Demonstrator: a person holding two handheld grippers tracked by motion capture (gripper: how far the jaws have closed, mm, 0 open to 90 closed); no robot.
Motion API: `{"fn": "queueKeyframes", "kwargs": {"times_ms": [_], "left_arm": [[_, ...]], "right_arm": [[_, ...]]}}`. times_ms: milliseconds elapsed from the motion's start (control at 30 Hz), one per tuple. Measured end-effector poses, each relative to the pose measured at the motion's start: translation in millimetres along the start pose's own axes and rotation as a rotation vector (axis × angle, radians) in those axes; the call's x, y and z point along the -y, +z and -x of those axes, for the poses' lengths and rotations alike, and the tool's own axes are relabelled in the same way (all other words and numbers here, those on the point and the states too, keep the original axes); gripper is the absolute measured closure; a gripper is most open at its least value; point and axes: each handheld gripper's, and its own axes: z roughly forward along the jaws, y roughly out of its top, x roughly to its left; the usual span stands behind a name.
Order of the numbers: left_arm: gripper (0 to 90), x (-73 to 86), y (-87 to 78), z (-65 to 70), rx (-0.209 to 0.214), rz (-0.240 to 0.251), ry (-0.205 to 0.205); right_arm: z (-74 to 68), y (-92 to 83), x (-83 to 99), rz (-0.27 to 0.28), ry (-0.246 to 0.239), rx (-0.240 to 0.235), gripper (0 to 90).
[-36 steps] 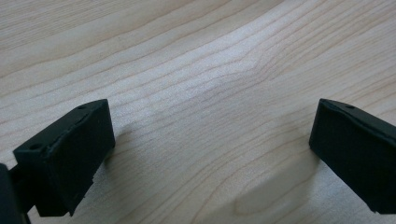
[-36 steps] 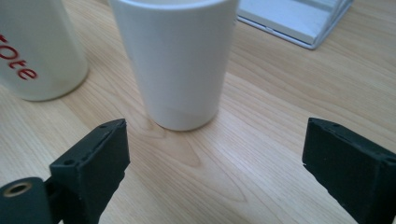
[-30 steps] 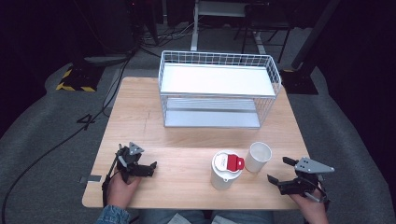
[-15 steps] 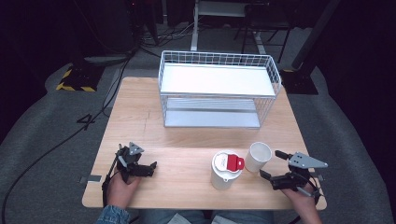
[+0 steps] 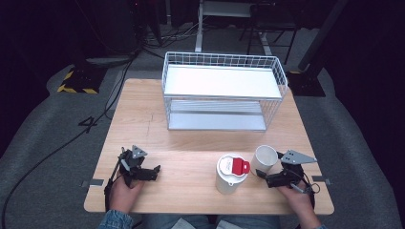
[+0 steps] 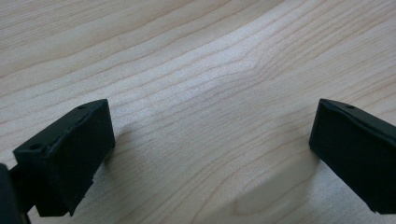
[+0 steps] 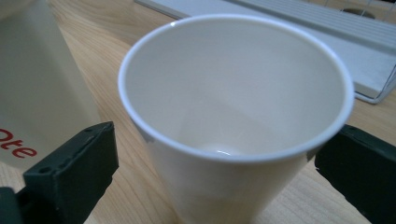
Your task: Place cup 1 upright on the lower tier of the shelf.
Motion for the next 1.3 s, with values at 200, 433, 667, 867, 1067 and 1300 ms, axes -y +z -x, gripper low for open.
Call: {"fn": "queueKeyframes", "kwargs": {"times_ms": [200, 433, 667, 867, 1067, 1300], "left_arm": [[0.6, -0.1, -0.1, 0.0, -0.002, -0.001, 0.001], [0.6, 0.0, 0.0, 0.2, -0.002, 0.000, -0.001], [0.6, 0.0, 0.1, 0.1, 0.000, 0.001, -0.001], [0.6, 0.0, 0.0, 0.2, -0.002, 0.000, -0.001], [0.6, 0.0, 0.0, 0.1, -0.002, 0.000, -0.001], [0.6, 0.0, 0.0, 0.1, -0.002, 0.000, 0.000]], "right_arm": [[0.7, 3.1, 0.3, -0.006, -0.003, 0.005, 5.8], [-0.5, 7.5, 3.2, -0.026, -0.027, 0.001, 15.8], [-1.3, 6.9, 4.7, -0.030, -0.042, 0.009, 22.9], [-2.0, 6.8, 4.3, -0.031, -0.047, 0.012, 23.0], [-2.4, 7.0, 4.3, -0.028, -0.068, 0.021, 23.0], [-2.3, 6.5, 4.3, -0.028, -0.066, 0.029, 23.0]]}}
